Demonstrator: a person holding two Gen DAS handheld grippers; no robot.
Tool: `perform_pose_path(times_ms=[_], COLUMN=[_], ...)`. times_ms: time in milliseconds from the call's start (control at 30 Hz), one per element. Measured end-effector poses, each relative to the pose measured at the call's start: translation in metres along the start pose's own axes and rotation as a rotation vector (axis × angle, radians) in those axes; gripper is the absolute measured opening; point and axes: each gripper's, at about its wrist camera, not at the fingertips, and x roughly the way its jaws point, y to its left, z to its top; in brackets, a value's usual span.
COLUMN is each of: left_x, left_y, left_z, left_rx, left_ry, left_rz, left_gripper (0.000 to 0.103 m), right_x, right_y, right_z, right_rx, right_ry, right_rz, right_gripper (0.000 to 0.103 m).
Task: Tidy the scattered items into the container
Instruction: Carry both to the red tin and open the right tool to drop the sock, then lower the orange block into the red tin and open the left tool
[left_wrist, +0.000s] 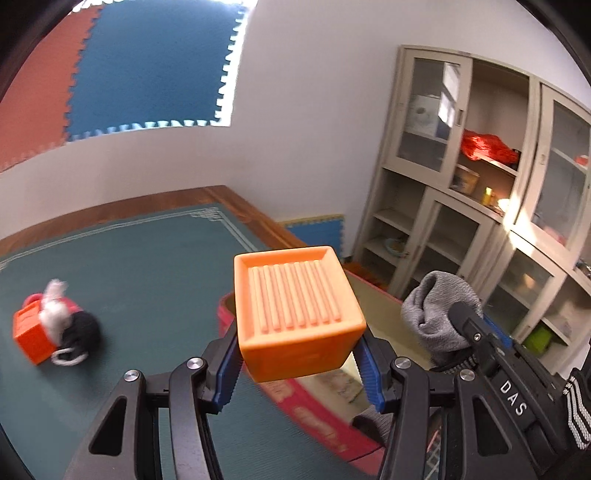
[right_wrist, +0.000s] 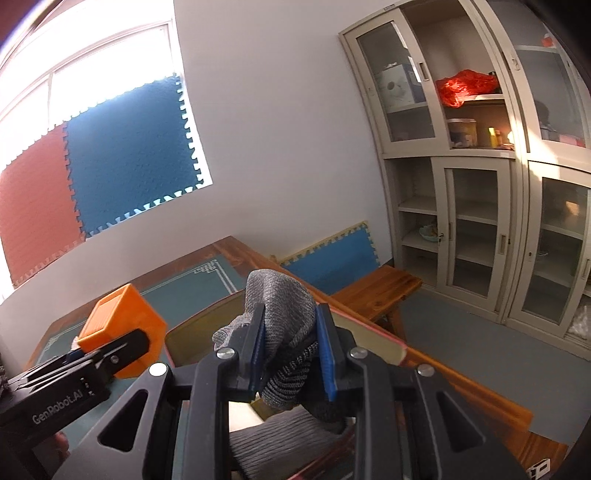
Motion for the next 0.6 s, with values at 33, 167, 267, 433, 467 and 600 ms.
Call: perform_pose_path(times_ms=[33, 167, 267, 433, 467, 600], left_x=[0.005, 0.025, 0.036, 0.034, 0.032, 0.027], left_y=[-0.002, -0.010, -0.012, -0.016, -0.015, -0.009], left_z=[0.000, -0.003, -0.008, -0.010, -0.009, -0.006], left_rx=[0.003, 0.012, 0.014, 0.024, 0.026, -0.001], left_ry=[0.007, 0.050, 0.082, 0.057, 0.051, 0.029], left_rz=[-0.011, -0.047, -0.054, -0.069, -0.067, -0.083], left_gripper=[0.057, 0.057, 0.058, 0.062, 0.062, 0.062], right_x=[0.002, 0.015, 0.022, 0.020, 0.019, 0.014], right_y=[-0.003, -0.010, -0.017, -0.022, -0.022, -0.026], right_z=[0.001, 0.002, 0.000, -0.002, -0.002, -0.001], right_rx=[0.002, 0.005, 0.037, 0.057, 0.058, 0.074], right_ry=[0.003, 0.045, 0.074, 0.060, 0.055, 0.031], right_rz=[-0.002, 0.006, 0.012, 0.005, 0.000, -0.018], right_gripper=[0.028, 0.033, 0.038, 0.052, 0.052, 0.052])
